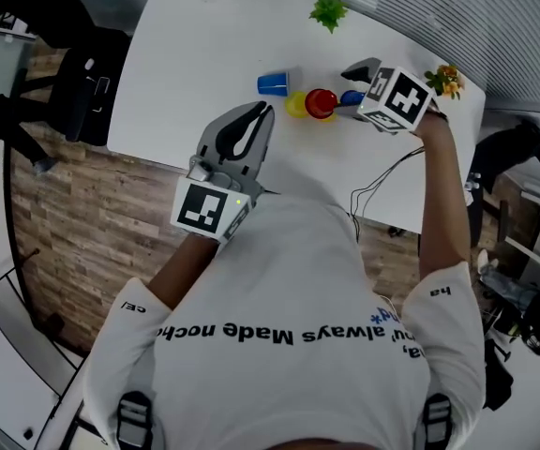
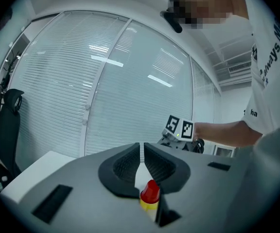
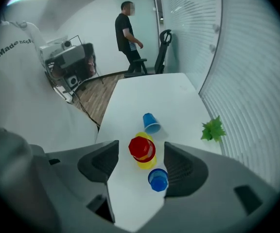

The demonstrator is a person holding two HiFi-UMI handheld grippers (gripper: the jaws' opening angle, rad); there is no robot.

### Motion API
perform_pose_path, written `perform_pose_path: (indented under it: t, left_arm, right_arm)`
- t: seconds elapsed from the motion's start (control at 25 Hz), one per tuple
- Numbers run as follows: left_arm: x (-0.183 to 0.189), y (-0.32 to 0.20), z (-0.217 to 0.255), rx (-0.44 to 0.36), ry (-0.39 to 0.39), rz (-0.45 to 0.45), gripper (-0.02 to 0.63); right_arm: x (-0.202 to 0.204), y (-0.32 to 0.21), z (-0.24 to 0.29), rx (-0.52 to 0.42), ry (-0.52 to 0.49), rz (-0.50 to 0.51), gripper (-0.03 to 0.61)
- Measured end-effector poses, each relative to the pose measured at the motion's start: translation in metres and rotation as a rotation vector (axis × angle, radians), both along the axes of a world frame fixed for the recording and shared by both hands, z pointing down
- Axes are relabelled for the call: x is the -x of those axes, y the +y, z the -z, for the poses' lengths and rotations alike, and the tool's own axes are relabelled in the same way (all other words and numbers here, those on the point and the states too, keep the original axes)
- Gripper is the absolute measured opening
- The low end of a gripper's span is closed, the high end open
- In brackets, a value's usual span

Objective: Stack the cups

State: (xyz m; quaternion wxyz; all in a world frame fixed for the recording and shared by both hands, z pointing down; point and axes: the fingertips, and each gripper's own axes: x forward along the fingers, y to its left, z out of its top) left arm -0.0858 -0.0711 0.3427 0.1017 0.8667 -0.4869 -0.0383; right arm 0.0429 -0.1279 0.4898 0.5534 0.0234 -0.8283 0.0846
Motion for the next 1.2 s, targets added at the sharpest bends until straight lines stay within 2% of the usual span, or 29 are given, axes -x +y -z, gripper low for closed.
perform_pose_path:
  t: [0.16, 0.28, 0.36, 0.44, 0.56, 0.72, 0.8, 1.0, 1.2]
  left_arm:
    - [-0.001, -0.009, -0.030, 0.006, -0.059, -0.011, 0.043]
    - [-0.001, -0.019, -0.069, 0.037, -0.128, -0.035, 0.049]
    - [0.000, -0.027, -0.099, 0.059, -0.193, -0.055, 0.111]
    - [0.000, -0.036, -0.135, 0.085, -0.269, -0.084, 0.167]
    - [-0.001, -0.048, -0.191, 0.123, -0.390, -0.143, 0.218]
    - [-0.001, -0.066, -0.266, 0.170, -0.546, -0.223, 0.261]
    - [0.001, -0.074, -0.288, 0.186, -0.601, -0.254, 0.272]
    - [-0.001, -0.087, -0.312, 0.202, -0.682, -0.320, 0.276]
    - [-0.008, -0.092, -0.315, 0.196, -0.688, -0.335, 0.272]
  right_arm:
    - [-0.019, -0.001, 0.016, -0.114, -0.114, -0.113, 0.294]
    - [-0.035, 0.001, 0.023, -0.208, -0.211, -0.233, 0.272]
    - [-0.045, 0.008, 0.025, -0.241, -0.271, -0.317, 0.266]
    - [-0.053, 0.020, 0.026, -0.256, -0.328, -0.385, 0.264]
    - [-0.061, 0.041, 0.024, -0.258, -0.396, -0.464, 0.259]
    - [-0.070, 0.064, 0.020, -0.249, -0.452, -0.533, 0.251]
    - [-0.074, 0.072, 0.020, -0.245, -0.465, -0.556, 0.247]
    - [-0.083, 0.083, 0.017, -0.232, -0.475, -0.598, 0.239]
    - [-0.088, 0.085, 0.014, -0.234, -0.476, -0.618, 0.238]
